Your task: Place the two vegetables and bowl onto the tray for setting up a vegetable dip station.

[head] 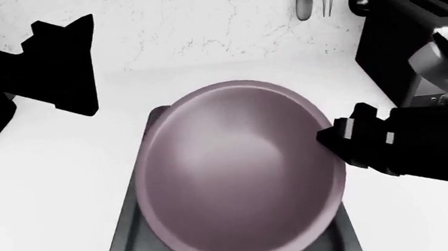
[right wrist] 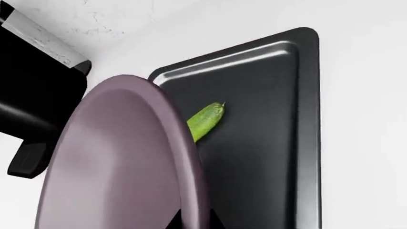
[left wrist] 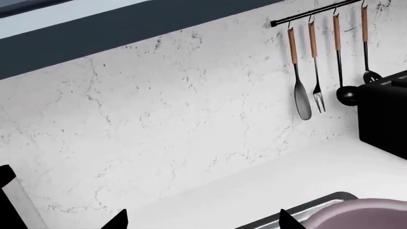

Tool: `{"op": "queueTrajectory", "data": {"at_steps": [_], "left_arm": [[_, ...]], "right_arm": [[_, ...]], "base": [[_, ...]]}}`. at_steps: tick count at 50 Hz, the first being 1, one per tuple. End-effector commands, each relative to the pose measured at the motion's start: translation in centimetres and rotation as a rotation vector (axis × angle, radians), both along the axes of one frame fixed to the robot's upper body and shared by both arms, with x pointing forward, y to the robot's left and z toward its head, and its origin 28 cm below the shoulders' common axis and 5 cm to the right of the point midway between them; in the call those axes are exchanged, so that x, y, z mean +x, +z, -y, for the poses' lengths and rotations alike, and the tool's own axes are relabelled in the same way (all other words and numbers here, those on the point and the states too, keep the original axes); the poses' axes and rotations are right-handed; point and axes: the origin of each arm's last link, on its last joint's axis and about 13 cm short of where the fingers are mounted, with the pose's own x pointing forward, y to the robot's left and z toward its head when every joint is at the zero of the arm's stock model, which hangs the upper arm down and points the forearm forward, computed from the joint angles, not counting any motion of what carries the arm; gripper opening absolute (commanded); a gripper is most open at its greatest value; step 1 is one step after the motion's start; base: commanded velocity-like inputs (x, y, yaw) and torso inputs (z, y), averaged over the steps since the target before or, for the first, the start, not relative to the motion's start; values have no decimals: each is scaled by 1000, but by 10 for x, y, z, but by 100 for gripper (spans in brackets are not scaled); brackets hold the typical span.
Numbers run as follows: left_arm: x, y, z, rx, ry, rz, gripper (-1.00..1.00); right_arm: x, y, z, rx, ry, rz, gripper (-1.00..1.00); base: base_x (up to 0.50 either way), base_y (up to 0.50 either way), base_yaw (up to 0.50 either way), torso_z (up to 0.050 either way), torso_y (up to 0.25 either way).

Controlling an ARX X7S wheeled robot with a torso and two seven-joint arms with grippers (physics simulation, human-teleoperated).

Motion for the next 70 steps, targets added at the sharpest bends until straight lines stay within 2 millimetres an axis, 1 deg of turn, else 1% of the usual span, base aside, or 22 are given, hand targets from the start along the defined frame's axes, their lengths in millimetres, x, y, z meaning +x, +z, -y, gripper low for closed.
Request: {"op": "queueTrajectory", "data": {"at_steps": [1,7,11,16,23,38,47,61,70], "left_arm": [[3,-2,1,-1,-4,-5,100],[2,0,1,-1,-1,-2,100],[0,0,0,-4,2,-1,100],[-1,0,-1,-4,4,1,100],[0,-1,-1,-6,5,-1,100],[1,-2,0,-5,4,-3,100],[2,-3,-1,-7,4,-4,100],[1,-3,-2,-11,7,-2,100],[1,-5,-3,-11,6,-5,100]], "right_arm": [[7,-11,1,13,0,3,-100],[10,-16,0,18,5,-2,-100],[14,-23,-1,14,2,-16,-100],[19,-26,-3,14,4,-25,-100],[22,-34,-3,16,16,-37,-100],[34,-50,-5,6,6,-74,-100],[42,-63,-5,4,-3,-102,-100],[39,-64,-8,-8,30,-102,-100],[36,-56,-7,8,43,-60,-100]], "base": [[0,0,0,0,0],[0,0,0,0,0],[0,0,0,0,0],[0,0,0,0,0],[0,0,0,0,1],[0,0,0,0,0],[0,0,0,0,0],[0,0,0,0,0],[0,0,0,0,0]]}}
